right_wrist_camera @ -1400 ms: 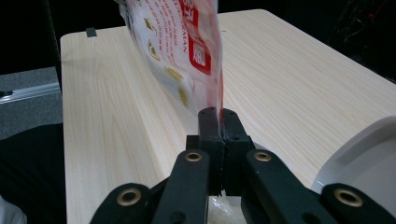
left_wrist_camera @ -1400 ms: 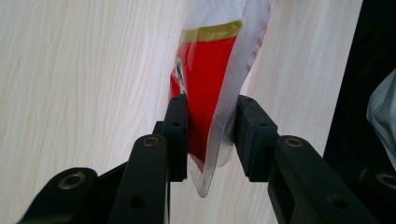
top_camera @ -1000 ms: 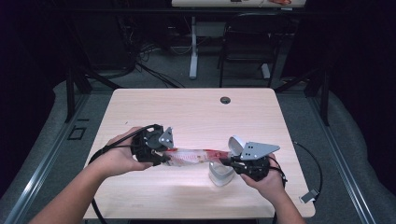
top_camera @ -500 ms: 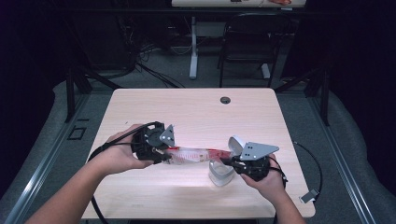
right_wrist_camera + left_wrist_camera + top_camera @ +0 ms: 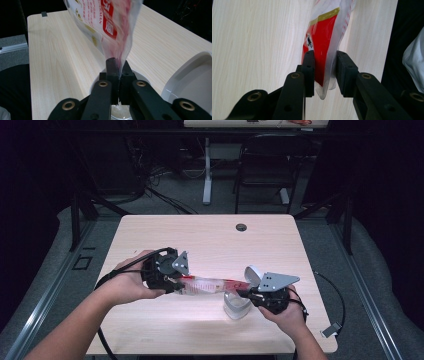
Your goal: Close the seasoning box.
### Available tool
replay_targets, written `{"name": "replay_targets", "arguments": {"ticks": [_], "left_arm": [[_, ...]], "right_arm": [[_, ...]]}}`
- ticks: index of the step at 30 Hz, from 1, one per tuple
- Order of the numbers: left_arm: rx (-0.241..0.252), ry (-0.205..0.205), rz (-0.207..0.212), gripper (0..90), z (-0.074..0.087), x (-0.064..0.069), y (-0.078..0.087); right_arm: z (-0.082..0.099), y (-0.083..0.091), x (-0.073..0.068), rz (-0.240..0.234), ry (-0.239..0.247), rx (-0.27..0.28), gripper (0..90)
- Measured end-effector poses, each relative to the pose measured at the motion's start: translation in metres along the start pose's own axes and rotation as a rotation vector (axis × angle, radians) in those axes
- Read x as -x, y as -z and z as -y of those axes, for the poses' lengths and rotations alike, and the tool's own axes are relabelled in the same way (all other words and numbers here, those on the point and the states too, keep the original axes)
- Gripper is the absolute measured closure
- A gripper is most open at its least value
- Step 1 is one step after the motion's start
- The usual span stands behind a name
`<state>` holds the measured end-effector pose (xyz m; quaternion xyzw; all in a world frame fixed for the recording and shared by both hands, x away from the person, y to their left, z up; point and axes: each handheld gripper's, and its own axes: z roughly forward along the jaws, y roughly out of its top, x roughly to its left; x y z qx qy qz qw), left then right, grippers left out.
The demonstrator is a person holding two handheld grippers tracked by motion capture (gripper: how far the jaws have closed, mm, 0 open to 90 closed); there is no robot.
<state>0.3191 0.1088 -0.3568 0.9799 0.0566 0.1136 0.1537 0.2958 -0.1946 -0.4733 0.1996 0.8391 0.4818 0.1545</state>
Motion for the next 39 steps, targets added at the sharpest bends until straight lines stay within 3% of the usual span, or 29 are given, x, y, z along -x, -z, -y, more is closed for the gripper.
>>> {"name": "replay_targets", "arguments": {"ticks": [18,39], "left_arm": [[-0.003,-0.017,-0.003,72.4,-0.011,-0.003,0.013],[0.004,-0.021,0.002,73.5,-0.014,-0.005,0.016]], "right_arm": [[0.002,-0.002,-0.001,-0.007,-0.012,-0.007,89.4],[0.003,-0.003,-0.001,0.004,-0.014,-0.010,85.8]]}}
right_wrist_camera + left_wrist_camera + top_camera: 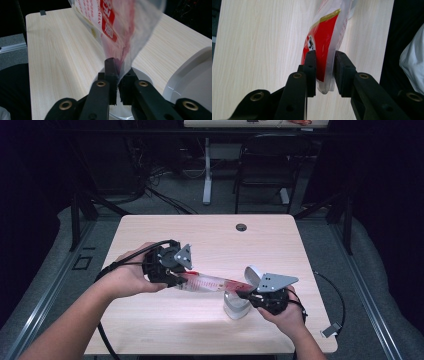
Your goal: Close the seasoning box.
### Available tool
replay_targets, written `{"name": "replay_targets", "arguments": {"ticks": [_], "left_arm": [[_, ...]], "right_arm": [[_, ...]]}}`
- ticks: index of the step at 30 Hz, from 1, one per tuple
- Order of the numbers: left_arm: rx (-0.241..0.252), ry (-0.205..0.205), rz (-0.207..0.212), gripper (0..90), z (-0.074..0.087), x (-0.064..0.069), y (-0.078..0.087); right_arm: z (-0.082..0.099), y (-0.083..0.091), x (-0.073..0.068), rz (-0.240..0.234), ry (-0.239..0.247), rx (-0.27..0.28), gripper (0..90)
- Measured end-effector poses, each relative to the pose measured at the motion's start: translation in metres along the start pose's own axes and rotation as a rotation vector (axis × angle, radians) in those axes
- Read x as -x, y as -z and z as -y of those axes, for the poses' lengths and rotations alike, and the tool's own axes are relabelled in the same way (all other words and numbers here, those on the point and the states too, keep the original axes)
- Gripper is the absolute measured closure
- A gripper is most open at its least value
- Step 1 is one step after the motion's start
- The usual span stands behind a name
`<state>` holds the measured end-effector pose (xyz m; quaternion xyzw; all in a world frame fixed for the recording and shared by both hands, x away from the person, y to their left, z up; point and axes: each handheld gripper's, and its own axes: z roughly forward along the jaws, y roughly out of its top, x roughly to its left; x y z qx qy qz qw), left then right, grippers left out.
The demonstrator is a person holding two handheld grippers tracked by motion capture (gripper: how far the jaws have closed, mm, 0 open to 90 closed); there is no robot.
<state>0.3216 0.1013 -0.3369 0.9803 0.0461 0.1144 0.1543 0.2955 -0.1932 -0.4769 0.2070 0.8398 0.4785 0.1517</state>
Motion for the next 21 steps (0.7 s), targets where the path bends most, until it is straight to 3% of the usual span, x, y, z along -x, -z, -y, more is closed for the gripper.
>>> {"name": "replay_targets", "arguments": {"ticks": [8,16,21], "left_arm": [[-0.003,-0.005,-0.001,73.6,-0.0009,-0.0008,-0.0002],[0.008,-0.004,-0.003,73.8,-0.0042,-0.0014,0.0009],[0.013,0.002,-0.005,74.0,-0.0072,-0.0016,0.0024]], "right_arm": [[-0.0002,0.0063,0.0037,-0.004,-0.023,0.011,77.6],[-0.0008,0.0095,0.0036,-0.003,0.001,-0.010,89.3],[0.0006,0.0096,0.0038,0.002,0.002,-0.008,90.0]]}}
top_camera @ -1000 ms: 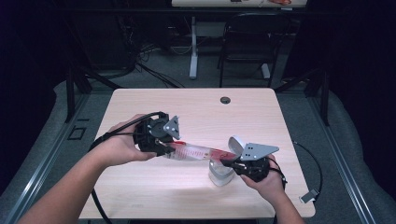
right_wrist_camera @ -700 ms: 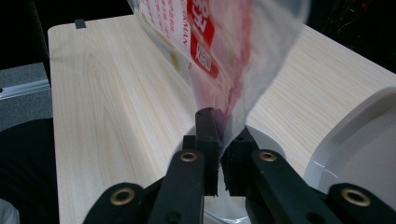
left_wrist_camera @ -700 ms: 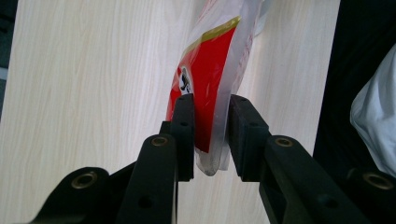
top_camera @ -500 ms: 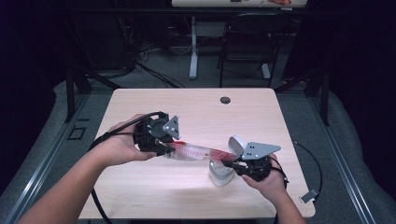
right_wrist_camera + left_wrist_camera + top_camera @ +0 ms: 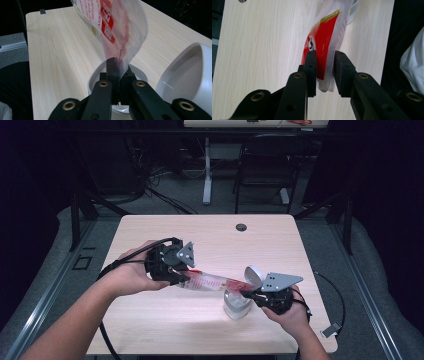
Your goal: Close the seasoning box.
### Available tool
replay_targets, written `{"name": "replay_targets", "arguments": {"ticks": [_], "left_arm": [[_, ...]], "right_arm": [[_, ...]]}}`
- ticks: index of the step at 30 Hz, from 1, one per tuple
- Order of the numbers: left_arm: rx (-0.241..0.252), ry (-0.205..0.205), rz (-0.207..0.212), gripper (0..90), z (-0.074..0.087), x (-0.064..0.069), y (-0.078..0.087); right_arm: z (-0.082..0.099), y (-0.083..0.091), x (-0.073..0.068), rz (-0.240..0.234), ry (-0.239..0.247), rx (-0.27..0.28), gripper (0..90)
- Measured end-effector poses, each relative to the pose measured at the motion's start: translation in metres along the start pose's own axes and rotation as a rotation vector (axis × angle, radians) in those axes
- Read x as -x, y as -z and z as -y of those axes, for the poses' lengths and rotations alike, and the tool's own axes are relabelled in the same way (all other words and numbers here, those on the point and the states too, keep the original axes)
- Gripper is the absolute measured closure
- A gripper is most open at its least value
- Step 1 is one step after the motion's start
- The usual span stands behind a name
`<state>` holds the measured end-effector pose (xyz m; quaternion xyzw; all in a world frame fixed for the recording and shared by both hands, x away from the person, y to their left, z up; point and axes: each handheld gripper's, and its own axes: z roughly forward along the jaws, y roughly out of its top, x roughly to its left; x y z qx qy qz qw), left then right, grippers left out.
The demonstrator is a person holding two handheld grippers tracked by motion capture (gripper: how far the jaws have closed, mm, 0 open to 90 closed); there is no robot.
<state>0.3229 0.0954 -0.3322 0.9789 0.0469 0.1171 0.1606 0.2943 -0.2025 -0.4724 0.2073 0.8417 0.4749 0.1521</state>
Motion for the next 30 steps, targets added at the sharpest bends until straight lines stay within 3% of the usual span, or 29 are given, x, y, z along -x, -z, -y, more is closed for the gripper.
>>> {"name": "replay_targets", "arguments": {"ticks": [12,30], "left_arm": [[0.008,-0.023,-0.016,74.9,-0.0063,-0.0016,0.0065],[0.013,-0.021,-0.018,76.0,-0.0092,-0.0025,0.0100]], "right_arm": [[0.0018,-0.0011,0.0000,-0.005,0.000,0.000,90.0],[0.0031,-0.0026,0.0005,-0.014,-0.012,0.007,90.0]]}}
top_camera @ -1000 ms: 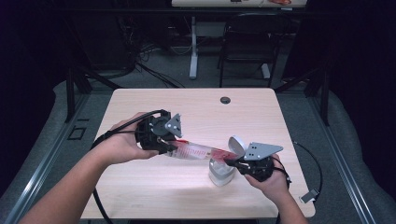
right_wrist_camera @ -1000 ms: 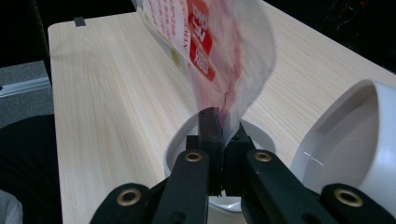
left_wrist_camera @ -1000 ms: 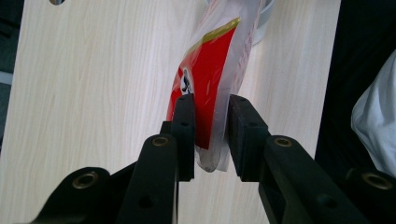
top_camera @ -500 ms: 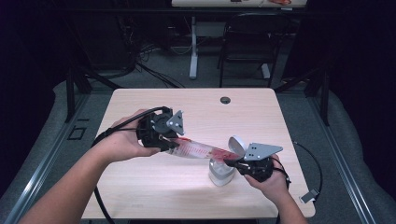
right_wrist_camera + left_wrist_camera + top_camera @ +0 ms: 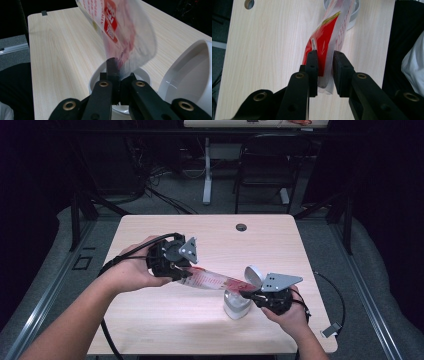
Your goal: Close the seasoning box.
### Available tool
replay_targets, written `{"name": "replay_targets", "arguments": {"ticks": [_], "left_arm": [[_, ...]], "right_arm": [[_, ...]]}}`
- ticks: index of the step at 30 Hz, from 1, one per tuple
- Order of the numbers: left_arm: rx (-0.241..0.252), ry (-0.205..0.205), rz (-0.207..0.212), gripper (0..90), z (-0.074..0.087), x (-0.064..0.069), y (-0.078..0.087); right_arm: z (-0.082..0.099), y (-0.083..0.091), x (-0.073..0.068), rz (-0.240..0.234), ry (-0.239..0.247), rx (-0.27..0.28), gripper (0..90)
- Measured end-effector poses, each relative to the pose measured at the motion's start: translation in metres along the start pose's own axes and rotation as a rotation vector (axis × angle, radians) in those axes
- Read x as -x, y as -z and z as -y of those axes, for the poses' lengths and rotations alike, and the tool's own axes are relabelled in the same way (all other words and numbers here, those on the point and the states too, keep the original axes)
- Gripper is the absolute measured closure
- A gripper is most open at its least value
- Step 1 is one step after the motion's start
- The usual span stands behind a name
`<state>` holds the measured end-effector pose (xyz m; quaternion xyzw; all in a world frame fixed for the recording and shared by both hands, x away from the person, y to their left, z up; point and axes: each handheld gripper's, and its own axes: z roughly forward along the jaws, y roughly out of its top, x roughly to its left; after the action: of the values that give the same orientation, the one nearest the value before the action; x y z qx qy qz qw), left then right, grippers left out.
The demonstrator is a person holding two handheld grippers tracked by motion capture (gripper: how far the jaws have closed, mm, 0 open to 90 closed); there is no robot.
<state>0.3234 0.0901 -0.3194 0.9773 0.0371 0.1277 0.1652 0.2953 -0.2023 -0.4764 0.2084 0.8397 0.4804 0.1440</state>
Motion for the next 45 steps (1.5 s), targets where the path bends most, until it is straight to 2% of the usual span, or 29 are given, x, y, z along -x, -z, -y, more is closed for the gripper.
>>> {"name": "replay_targets", "arguments": {"ticks": [35,45], "left_arm": [[0.004,-0.013,0.005,77.1,-0.0050,-0.0013,0.0004],[0.000,-0.027,-0.011,79.2,-0.0086,-0.0010,0.0035]], "right_arm": [[0.0026,0.0003,0.0019,0.002,-0.009,0.003,90.0],[0.0025,-0.0003,0.0023,-0.002,-0.013,0.006,90.0]]}}
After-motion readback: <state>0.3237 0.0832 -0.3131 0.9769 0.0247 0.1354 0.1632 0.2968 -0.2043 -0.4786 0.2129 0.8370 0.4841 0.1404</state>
